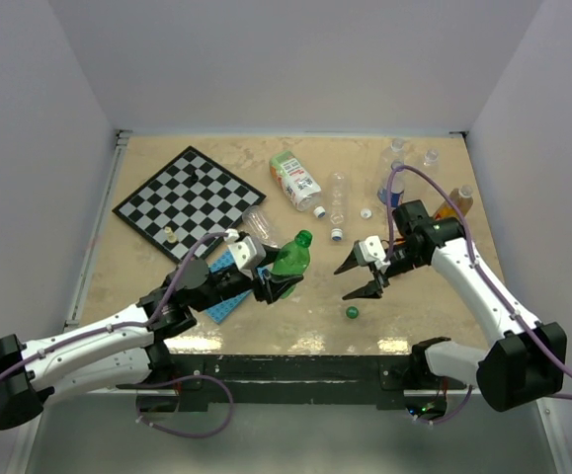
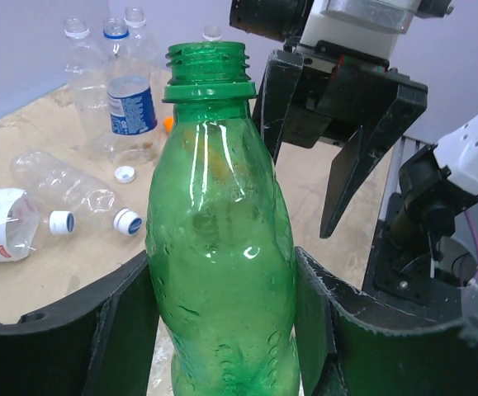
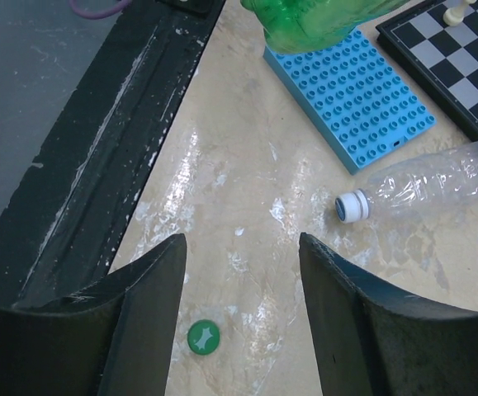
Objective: Unscrew the bottle caps
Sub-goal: Place the plastic bottle at the center of the board.
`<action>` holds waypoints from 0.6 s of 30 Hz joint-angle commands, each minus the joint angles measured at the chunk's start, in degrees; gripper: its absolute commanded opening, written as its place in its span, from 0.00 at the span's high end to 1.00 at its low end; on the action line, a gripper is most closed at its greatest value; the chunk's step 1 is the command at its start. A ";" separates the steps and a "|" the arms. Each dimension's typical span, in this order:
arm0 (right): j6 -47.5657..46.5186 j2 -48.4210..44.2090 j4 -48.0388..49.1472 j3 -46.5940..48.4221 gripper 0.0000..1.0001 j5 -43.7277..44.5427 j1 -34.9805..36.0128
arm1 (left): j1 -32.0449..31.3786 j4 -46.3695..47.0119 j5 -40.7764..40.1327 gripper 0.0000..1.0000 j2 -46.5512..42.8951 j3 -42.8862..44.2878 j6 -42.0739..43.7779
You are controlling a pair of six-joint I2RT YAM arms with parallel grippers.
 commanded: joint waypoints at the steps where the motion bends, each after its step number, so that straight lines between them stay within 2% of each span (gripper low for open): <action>1: 3.79 -1.71 -0.21 2.44 0.39 -3.60 -0.21 | 0.36 9.91 -0.62 0.94 -0.68 -1.25 -6.02; 7: 8.11 -0.84 1.19 4.19 0.38 -3.60 -0.21 | 0.28 12.98 -0.09 0.94 0.55 -0.46 -8.40; 10: 13.45 -1.01 4.52 4.98 0.38 -2.81 -0.13 | 0.28 14.65 -0.09 0.94 1.25 0.07 -9.10; 12: 23.16 -2.23 10.13 5.16 0.38 -1.32 0.05 | 0.36 16.14 -0.18 0.94 1.87 0.33 -9.54; 15: 39.35 -5.04 24.89 3.94 0.38 2.80 1.19 | 0.36 18.60 -1.14 0.94 3.10 0.94 -10.15; 18: 46.77 -6.46 32.04 2.70 0.36 2.56 2.07 | 0.36 21.41 -2.11 0.94 4.42 1.56 -10.68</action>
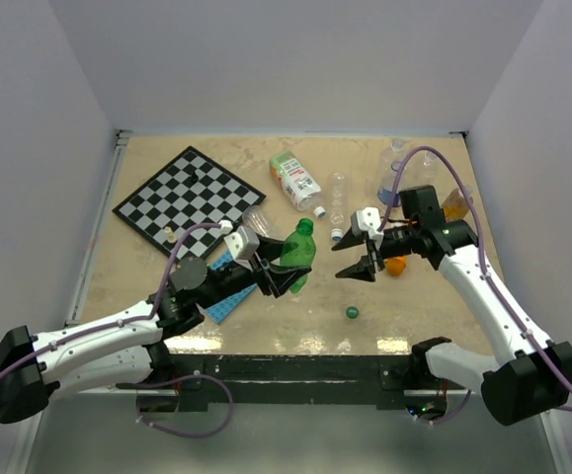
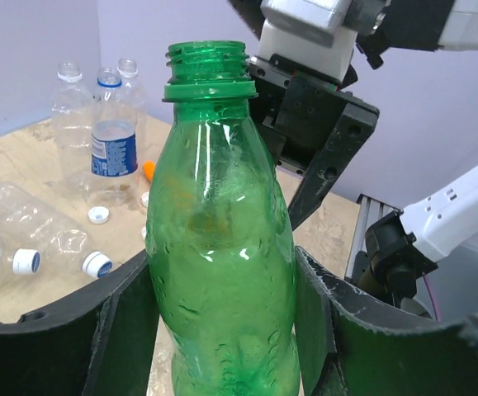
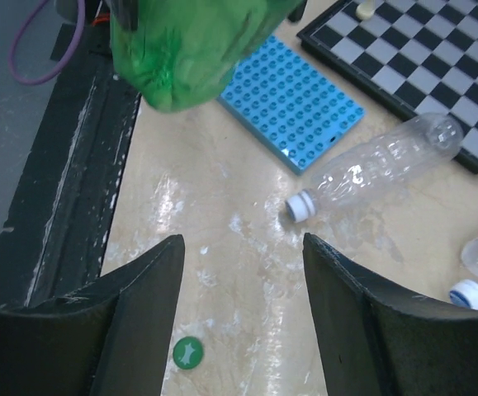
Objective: Unscrew the bottle caps
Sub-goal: Place the plastic bottle at the center of the board.
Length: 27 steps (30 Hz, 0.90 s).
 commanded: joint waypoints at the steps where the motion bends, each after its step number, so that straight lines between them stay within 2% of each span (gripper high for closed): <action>1: 17.87 -2.57 15.09 -0.03 0.36 -0.77 1.35 | 0.36 9.66 -1.85 0.94 1.73 2.63 -2.29; 5: 18.48 0.33 14.83 0.67 0.33 -7.27 2.93 | 0.28 14.32 -3.16 0.94 3.93 2.72 -4.13; 15: 7.06 8.94 -0.55 8.31 0.26 -15.71 6.19 | 0.28 26.63 -8.79 0.93 12.80 4.21 -3.70; 21: 12.33 10.44 3.39 7.26 0.21 -18.53 6.36 | 0.28 31.02 -8.27 0.93 17.37 5.97 -3.61; 27: 11.89 12.99 1.20 9.19 0.15 -21.17 6.36 | 0.28 34.10 -8.71 0.93 20.45 6.32 -3.44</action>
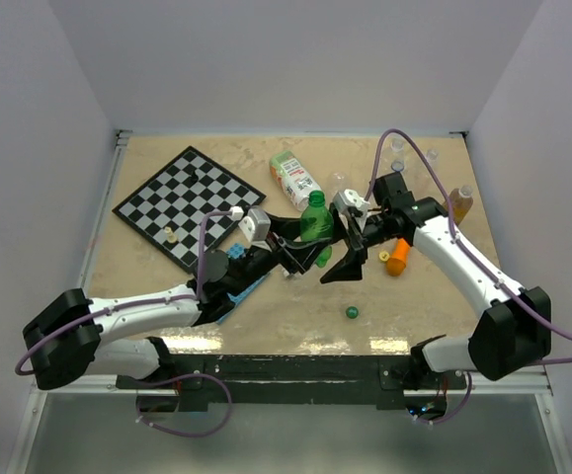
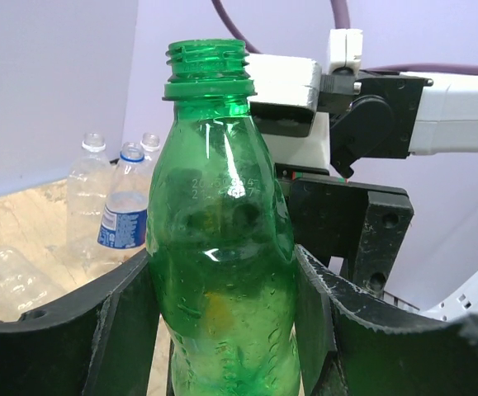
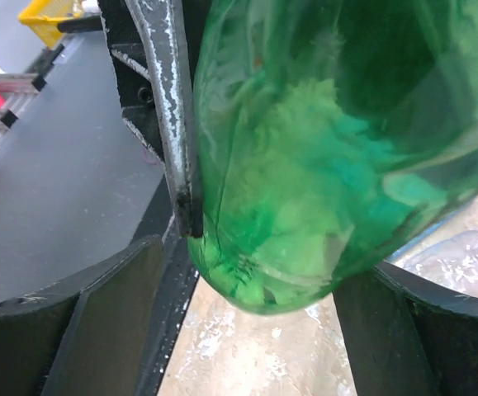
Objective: Unscrew the bottle caps
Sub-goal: Place the plastic bottle at the center of the board.
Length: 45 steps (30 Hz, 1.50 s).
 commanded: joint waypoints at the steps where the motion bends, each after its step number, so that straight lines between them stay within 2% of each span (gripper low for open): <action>1: 0.85 0.71 -2.49 3.23 0.14 -6.85 0.79 | 0.30 7.72 -1.56 0.93 1.68 2.48 0.28; 15: 4.19 1.94 -1.53 3.76 0.12 -10.63 -1.59 | 0.12 8.78 -1.03 0.93 4.23 0.81 0.90; 18: 4.11 2.29 -1.70 4.02 0.08 -10.63 -1.85 | -0.05 9.22 -0.07 0.93 5.02 0.98 0.81; 23: 2.70 2.90 -2.41 4.46 0.11 -10.63 -2.02 | -0.23 9.66 0.55 0.92 5.99 1.25 0.55; 26: 1.82 3.08 -3.11 4.72 0.19 -10.63 -2.02 | -0.32 9.74 0.73 0.92 6.34 1.42 0.46; 29: 3.13 2.91 -1.54 4.20 0.47 -10.46 -2.03 | -0.32 9.57 0.73 0.88 6.34 1.33 0.46; 31: 5.24 2.38 0.57 3.41 0.64 -10.20 -2.02 | -0.32 9.13 0.38 0.83 6.08 1.33 0.46; 34: 7.62 1.50 3.56 2.09 0.74 -9.76 -2.11 | -0.32 8.34 -0.59 0.68 4.94 1.16 0.63; 40: 7.89 0.01 5.59 0.60 0.78 -7.04 -2.02 | -0.23 1.76 -2.35 0.38 -0.33 1.68 1.86; 43: 7.71 -0.35 6.12 0.16 0.79 -5.54 -2.02 | -0.23 -4.99 -1.74 0.20 -2.97 3.35 3.00; 44: 7.62 -0.44 6.20 -0.02 0.79 -5.01 -2.02 | -0.14 -8.67 -1.39 0.10 -3.85 4.23 3.35; 45: 7.53 -0.52 6.47 -0.20 0.79 -4.57 -1.94 | -0.14 -11.24 -1.12 0.07 -4.64 5.11 3.71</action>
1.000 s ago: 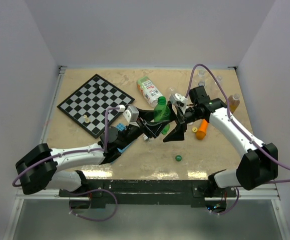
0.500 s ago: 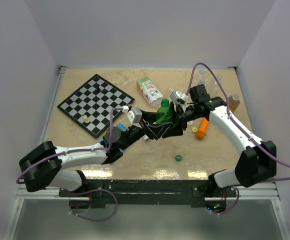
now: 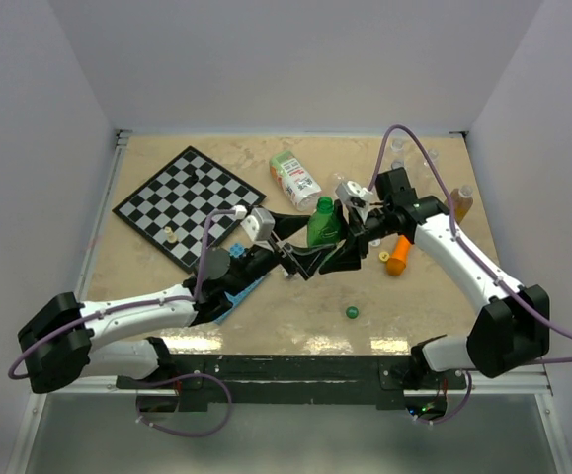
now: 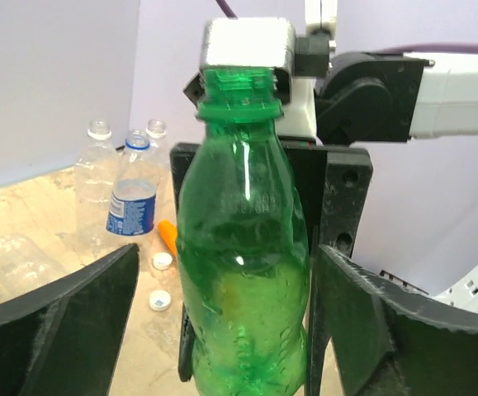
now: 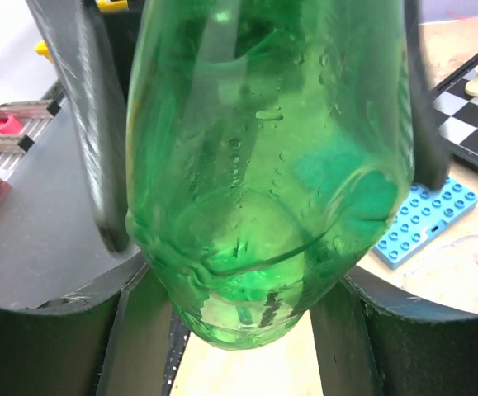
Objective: Unscrew the bottle caps
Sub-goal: Place the plastic bottle at the center of the board.
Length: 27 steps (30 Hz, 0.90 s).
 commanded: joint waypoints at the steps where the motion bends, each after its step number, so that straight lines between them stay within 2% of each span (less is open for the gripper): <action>1: 0.30 -2.36 2.16 -1.07 0.79 -1.08 -0.25 | 0.60 -10.87 -0.94 0.00 -5.36 5.61 2.51; 8: 0.91 -4.03 4.62 -2.92 0.80 2.53 0.62 | 2.01 -33.28 0.19 0.00 -8.71 16.76 1.63; 11: 1.62 -4.47 5.24 -3.09 0.80 3.24 0.89 | 4.29 -44.36 4.56 0.00 -7.40 23.44 0.32; 14: 1.97 -4.65 5.59 -3.18 0.80 3.41 1.06 | 6.49 -50.79 8.89 0.02 -5.99 27.32 -0.30; 18: 2.23 -4.65 5.86 -3.27 0.80 3.76 1.24 | 7.11 -56.50 11.80 0.10 -4.32 30.93 0.92; 24: 3.37 -4.65 6.82 -3.62 0.80 4.47 1.59 | 7.11 -58.72 14.43 0.22 -1.77 34.71 2.16; 27: 3.99 -4.65 7.52 -3.80 0.80 4.73 1.77 | 7.19 -59.07 15.23 0.24 -0.72 36.12 2.51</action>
